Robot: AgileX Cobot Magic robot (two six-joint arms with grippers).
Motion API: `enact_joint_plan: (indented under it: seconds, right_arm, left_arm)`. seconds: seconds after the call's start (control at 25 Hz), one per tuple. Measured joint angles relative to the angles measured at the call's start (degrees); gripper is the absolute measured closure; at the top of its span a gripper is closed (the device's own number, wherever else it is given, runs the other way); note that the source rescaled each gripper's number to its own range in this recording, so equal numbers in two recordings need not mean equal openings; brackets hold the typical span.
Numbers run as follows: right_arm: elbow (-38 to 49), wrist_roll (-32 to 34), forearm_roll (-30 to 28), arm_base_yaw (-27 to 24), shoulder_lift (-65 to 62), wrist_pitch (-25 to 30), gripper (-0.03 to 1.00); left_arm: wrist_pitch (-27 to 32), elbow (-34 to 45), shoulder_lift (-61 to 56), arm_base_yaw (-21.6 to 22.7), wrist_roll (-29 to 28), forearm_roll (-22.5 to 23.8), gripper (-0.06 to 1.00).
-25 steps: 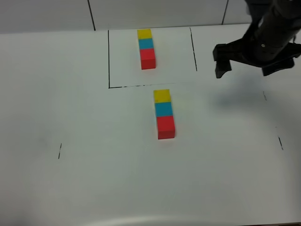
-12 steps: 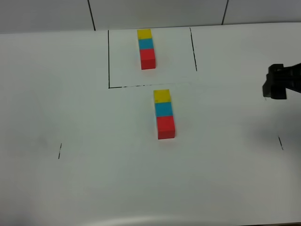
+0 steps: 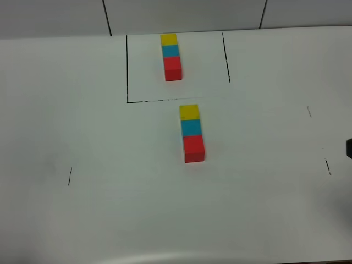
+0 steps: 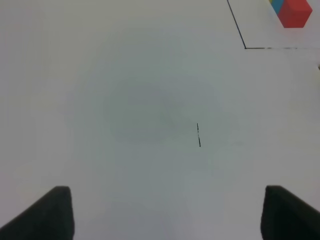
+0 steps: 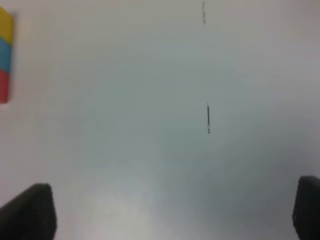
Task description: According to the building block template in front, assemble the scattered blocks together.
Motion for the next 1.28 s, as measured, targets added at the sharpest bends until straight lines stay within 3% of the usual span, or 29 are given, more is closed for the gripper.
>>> enact_joint_plan:
  seconds: [0.56,1.28]
  right_arm:
    - [4.6,1.3,-1.7,0.0,-24.7,10.5,0.0]
    - [15.2,1.2,-3.3,0.0,-45.4,9.9,0.03]
  left_arm:
    - [0.0,0.0,0.0,0.0,0.0,0.0,0.32]
    - [0.0,0.0,0.0,0.0,0.0,0.0,0.32]
